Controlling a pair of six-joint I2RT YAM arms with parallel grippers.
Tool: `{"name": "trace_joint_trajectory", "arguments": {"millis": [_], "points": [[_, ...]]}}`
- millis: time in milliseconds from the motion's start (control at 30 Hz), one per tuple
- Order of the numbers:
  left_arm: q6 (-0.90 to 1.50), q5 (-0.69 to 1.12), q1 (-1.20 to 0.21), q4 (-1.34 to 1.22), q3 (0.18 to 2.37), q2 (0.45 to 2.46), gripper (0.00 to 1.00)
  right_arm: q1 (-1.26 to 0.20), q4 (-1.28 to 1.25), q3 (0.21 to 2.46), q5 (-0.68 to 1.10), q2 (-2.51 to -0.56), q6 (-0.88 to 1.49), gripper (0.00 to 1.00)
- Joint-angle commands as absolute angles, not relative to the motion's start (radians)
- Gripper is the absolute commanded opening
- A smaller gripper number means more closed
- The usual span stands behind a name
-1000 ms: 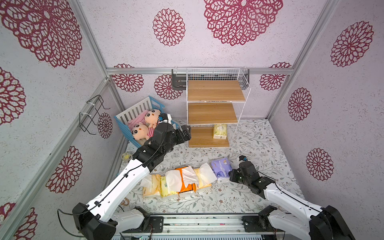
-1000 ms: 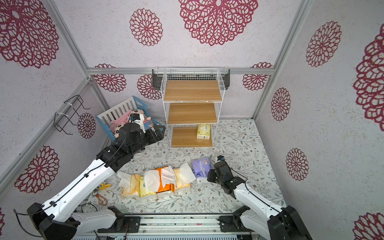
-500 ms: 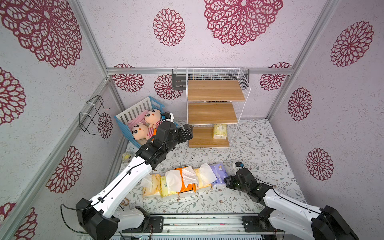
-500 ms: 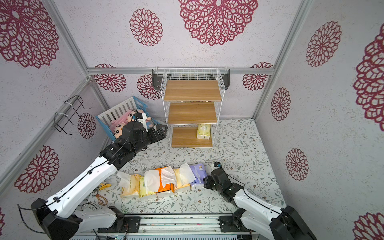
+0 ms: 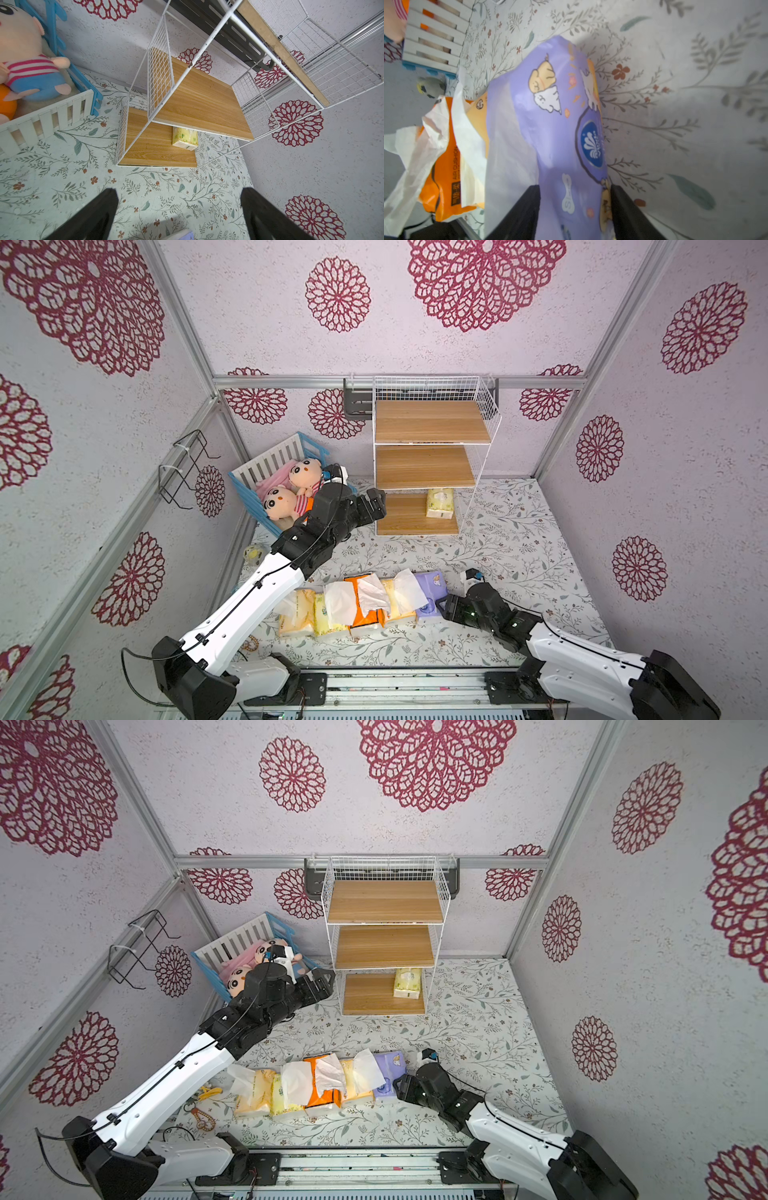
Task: Remove the tissue boxes from the shelf
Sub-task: Place the box of tissues at the center of the board, then pick up a box of tissues from the shelf.
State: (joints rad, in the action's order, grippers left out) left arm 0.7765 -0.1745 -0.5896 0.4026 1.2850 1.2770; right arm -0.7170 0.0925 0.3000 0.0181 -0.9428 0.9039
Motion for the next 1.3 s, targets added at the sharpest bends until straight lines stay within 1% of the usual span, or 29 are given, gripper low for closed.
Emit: {"name": "trace_joint_trajectory", "arguments": {"millis": [0,33,67,100,267,300,433,500,567,633,733,900,1100,1267], "points": [[0.749,-0.204,-0.597,0.404,1.296,1.272,1.0,-0.721,0.161,0.386,-0.108,-0.864,0.877,0.72],[0.747,-0.209,-0.597,0.402,1.296,1.272,0.99,-0.721,0.174,0.399,-0.131,-0.851,0.874,0.79],[0.746,-0.213,-0.597,0.401,1.296,1.272,0.99,-0.719,0.185,0.413,-0.156,-0.841,0.871,0.96],[0.743,-0.216,-0.597,0.397,1.295,1.272,0.99,-0.718,0.193,0.429,-0.182,-0.836,0.872,0.99],[0.725,-0.215,-0.579,0.355,1.283,1.296,0.97,-0.713,0.195,0.53,-0.252,-0.9,0.8,0.99],[0.725,-0.202,-0.568,0.349,1.283,1.305,0.97,-0.704,0.177,0.546,-0.244,-0.921,0.778,0.99],[0.743,-0.143,-0.524,0.241,1.244,1.314,0.97,-0.605,-0.023,0.552,-0.014,-1.005,0.721,0.99],[0.755,-0.104,-0.495,0.203,1.246,1.331,0.97,-0.565,-0.128,0.553,0.04,-1.058,0.753,0.99],[0.753,-0.072,-0.47,0.209,1.277,1.364,0.97,-0.549,-0.169,0.579,0.021,-1.119,0.769,0.91],[0.744,-0.047,-0.452,0.222,1.318,1.399,0.97,-0.544,-0.184,0.62,-0.032,-1.184,0.779,0.87],[0.753,0.001,-0.441,0.207,1.356,1.438,0.97,-0.531,-0.231,0.66,-0.1,-1.276,0.826,0.88],[0.745,0.016,-0.436,0.145,1.373,1.492,0.97,-0.506,-0.318,0.712,-0.169,-1.433,0.936,0.87],[0.723,0.046,-0.425,0.157,1.427,1.56,0.99,-0.49,-0.354,0.849,-0.201,-1.634,0.977,0.87],[0.683,0.063,-0.423,0.187,1.469,1.589,1.0,-0.471,-0.355,0.979,-0.201,-1.772,0.976,0.84]]}}
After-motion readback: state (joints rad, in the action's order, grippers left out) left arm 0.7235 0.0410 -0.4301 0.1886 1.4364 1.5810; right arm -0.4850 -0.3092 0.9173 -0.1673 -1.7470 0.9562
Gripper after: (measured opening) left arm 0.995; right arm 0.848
